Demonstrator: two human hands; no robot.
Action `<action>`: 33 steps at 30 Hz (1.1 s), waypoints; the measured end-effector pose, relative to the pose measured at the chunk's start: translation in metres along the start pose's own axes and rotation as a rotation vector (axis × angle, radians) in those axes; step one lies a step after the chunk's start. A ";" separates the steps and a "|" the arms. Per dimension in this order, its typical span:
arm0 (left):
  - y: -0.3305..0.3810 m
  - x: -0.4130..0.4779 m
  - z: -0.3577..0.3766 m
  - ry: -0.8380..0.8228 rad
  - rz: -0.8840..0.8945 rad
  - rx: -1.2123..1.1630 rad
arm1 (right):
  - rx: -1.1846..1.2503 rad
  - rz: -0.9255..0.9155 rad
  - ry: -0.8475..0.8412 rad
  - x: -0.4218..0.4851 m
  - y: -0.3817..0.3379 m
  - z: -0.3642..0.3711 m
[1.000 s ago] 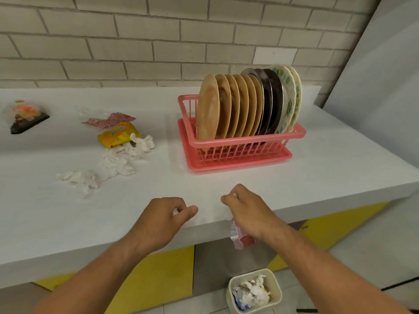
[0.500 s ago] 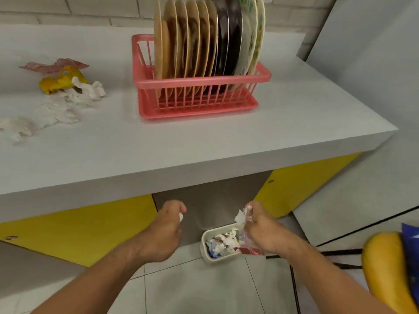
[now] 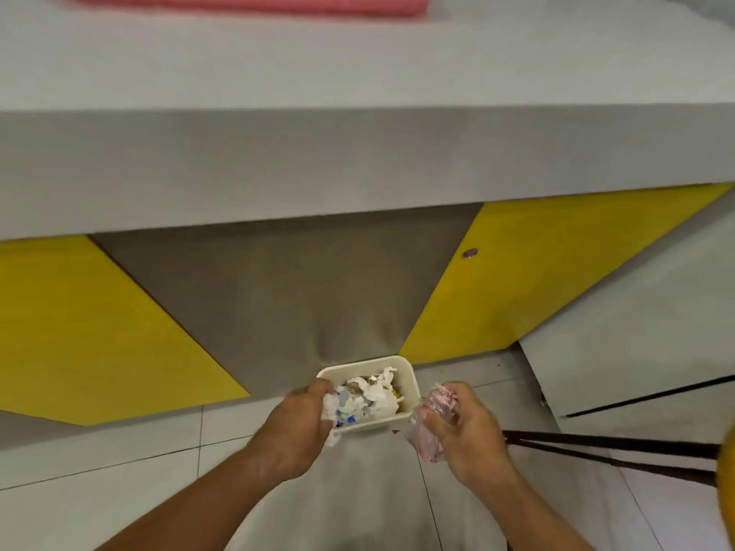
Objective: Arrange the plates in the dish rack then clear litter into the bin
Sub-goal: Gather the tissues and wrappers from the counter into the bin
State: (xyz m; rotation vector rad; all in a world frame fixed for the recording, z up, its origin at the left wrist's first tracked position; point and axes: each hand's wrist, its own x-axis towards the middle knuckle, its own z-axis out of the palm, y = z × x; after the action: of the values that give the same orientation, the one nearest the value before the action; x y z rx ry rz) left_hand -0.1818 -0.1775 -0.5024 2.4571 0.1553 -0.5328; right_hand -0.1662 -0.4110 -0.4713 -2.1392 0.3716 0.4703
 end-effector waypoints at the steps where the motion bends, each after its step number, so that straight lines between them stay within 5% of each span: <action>1: -0.007 0.012 0.015 0.004 -0.001 0.015 | 0.011 -0.003 0.021 0.012 0.013 0.010; 6: -0.043 0.078 0.088 -0.001 0.041 0.065 | 0.099 0.016 0.080 0.068 0.084 0.061; 15: -0.093 0.190 0.203 -0.065 0.067 0.162 | -0.130 -0.151 0.180 0.165 0.160 0.117; 21: -0.113 0.233 0.248 -0.182 -0.041 0.417 | -0.392 -0.246 0.076 0.212 0.181 0.139; 27: -0.117 0.232 0.238 -0.289 -0.044 0.355 | -0.732 -0.312 -0.107 0.247 0.172 0.185; 33: -0.118 0.182 0.172 0.020 0.074 0.243 | -0.748 -0.209 -0.311 0.277 0.176 0.230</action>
State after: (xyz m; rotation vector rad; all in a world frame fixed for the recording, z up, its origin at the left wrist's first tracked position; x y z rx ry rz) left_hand -0.1016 -0.1873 -0.7674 2.6928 0.0068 -0.5215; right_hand -0.0418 -0.3459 -0.8460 -2.7137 -0.2510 0.9076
